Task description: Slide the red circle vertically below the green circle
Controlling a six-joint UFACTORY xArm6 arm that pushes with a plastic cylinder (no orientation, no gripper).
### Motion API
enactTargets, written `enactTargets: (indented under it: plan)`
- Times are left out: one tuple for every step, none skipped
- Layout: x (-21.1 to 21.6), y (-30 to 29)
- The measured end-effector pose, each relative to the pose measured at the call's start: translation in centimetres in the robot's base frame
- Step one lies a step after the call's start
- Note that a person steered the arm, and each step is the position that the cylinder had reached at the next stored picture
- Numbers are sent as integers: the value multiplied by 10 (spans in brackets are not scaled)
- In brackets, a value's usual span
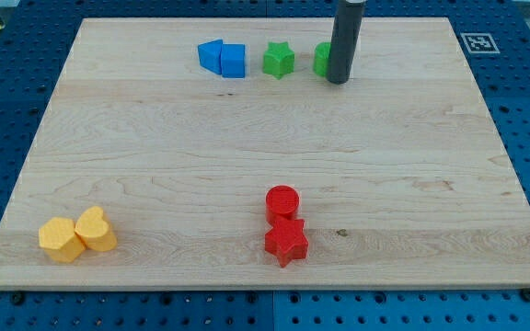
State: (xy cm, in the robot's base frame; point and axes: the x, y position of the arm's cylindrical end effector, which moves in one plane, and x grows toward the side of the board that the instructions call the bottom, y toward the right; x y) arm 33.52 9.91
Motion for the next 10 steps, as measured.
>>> enactTargets:
  plan:
    - [55, 2]
    - [88, -7]
    - [91, -30]
    - [91, -30]
    - [97, -60]
    - [120, -105]
    - [162, -135]
    - [210, -146]
    - [235, -151]
    - [269, -146]
